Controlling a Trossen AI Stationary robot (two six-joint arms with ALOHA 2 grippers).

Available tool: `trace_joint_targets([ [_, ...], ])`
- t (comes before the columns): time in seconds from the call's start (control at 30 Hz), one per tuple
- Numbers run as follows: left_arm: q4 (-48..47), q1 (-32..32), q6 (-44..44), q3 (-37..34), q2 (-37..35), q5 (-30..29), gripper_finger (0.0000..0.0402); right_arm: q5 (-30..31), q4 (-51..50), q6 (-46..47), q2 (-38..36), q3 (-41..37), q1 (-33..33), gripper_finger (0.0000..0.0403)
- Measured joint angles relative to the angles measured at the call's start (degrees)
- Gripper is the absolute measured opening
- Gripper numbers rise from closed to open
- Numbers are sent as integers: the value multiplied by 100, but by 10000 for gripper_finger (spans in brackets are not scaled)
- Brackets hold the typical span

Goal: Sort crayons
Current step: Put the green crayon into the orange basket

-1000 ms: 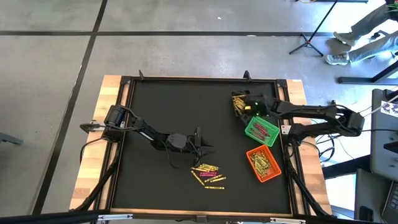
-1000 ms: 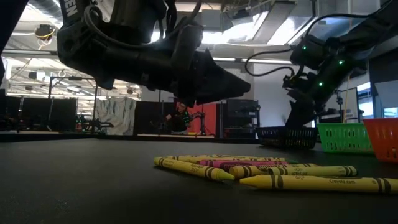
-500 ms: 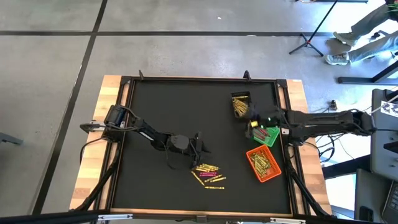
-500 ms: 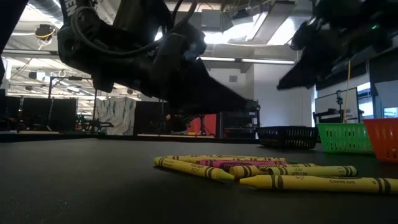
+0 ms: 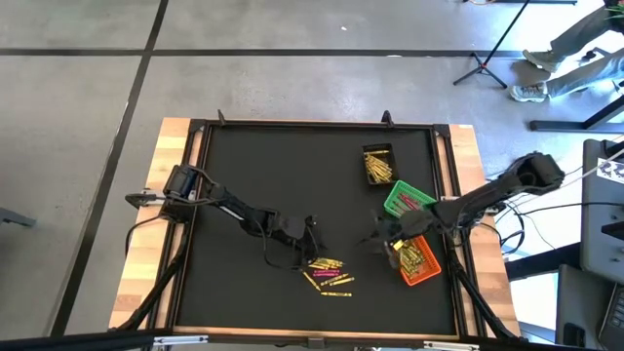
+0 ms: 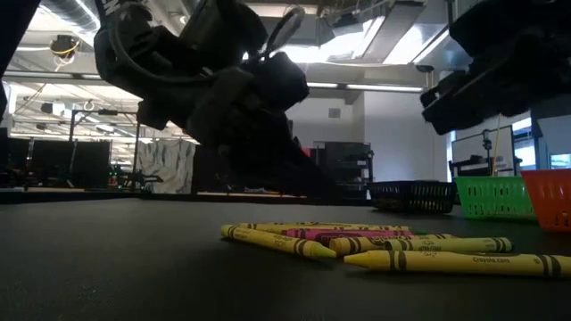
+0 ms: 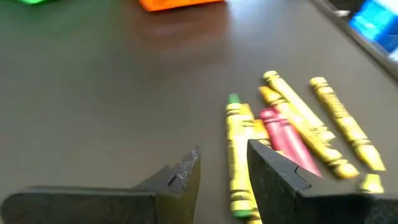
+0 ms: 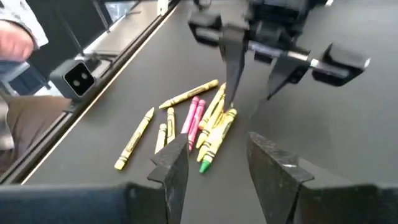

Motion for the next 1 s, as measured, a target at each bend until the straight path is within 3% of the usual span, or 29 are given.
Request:
trace_joint_targets([
  [0.67, -477, -74, 4, 2, 0, -178, 114, 163, 149, 9, 2810, 1297, 56, 158],
  [0.83, -473, -74, 4, 2, 0, -304, 114, 48, 169, 7, 3096, 1499, 56, 158],
  [1.0, -477, -70, -1, 2, 0, -330, 114, 365, 93, 4, 3117, 1519, 56, 158],
])
